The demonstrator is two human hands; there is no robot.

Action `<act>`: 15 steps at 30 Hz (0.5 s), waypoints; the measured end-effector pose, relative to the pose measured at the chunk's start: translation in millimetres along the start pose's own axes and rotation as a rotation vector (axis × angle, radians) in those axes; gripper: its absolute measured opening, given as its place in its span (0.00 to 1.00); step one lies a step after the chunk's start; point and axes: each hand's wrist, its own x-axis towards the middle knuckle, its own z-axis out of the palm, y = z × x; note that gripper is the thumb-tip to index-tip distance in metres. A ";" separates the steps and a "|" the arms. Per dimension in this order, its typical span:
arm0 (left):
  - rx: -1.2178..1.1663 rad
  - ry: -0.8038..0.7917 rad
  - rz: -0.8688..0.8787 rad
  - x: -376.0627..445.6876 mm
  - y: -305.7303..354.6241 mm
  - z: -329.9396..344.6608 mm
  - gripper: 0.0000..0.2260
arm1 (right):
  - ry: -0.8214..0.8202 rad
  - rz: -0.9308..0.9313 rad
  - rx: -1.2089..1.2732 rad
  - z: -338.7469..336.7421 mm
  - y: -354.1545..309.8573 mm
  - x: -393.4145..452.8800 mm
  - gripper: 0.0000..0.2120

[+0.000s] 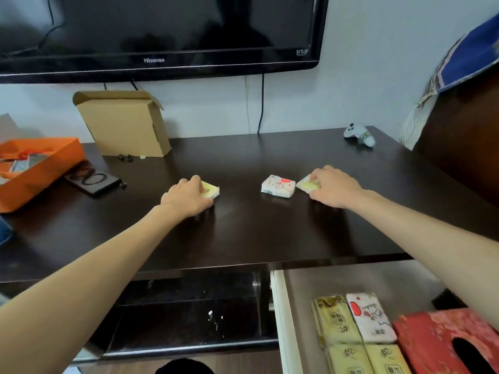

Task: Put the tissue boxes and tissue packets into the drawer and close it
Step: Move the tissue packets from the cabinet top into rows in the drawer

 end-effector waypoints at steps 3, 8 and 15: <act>-0.013 0.026 0.075 -5.4 1.6 3.8 0.19 | 0.024 -0.024 -0.037 -0.2 3.2 -9.8 0.24; -0.036 -0.047 0.270 -29.6 20.0 11.7 0.18 | -0.023 -0.100 -0.087 1.4 16.4 -37.8 0.35; -0.049 -0.123 0.497 -69.1 53.6 23.5 0.19 | -0.207 -0.333 0.143 -2.3 37.5 -78.0 0.38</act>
